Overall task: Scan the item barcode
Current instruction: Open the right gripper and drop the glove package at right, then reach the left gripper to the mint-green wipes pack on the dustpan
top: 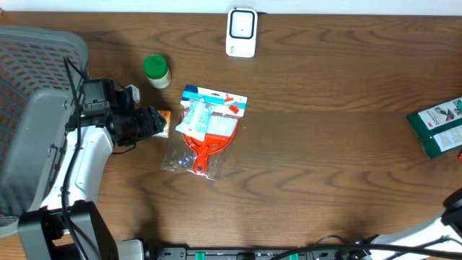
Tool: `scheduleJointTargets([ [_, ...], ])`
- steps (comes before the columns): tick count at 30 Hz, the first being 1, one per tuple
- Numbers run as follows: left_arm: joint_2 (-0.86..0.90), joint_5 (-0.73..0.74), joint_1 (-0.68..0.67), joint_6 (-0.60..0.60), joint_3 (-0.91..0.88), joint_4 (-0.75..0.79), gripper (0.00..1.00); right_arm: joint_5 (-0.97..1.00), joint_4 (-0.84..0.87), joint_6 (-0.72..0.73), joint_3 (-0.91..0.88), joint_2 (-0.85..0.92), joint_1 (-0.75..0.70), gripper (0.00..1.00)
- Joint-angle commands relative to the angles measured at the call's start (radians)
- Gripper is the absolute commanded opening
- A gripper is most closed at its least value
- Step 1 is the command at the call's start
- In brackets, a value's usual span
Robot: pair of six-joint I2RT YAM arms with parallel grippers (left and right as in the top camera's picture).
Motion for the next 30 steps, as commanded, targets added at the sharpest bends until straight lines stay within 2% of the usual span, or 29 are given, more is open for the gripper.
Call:
scheduleJointTargets([
  [1,-0.007,-0.009,0.007,-0.012,-0.007,0.013,0.68,-0.192,0.016,0.063,0.0,-0.118,0.052,0.79],
  [11,-0.047,0.031,0.01,-0.011,-0.005,0.157,0.69,-0.16,-0.064,0.064,0.0,-0.279,0.354,0.82],
  [14,-0.105,0.033,0.015,0.034,-0.005,0.167,0.69,-0.156,-0.08,0.079,0.0,-0.304,0.472,0.83],
  [19,-0.212,0.032,0.013,0.132,-0.005,0.102,0.68,0.003,-0.12,0.111,0.0,-0.308,0.639,0.88],
  [22,-0.226,0.032,0.012,0.184,-0.005,0.024,0.69,0.126,-0.164,0.112,0.0,-0.307,0.702,0.94],
  [24,-0.216,0.032,0.009,0.208,-0.005,-0.016,0.68,0.184,-0.19,0.111,0.0,-0.307,0.725,0.99],
  [30,-0.147,0.032,-0.049,0.274,-0.005,-0.044,0.68,0.196,-0.262,0.066,0.0,-0.307,0.734,0.99],
])
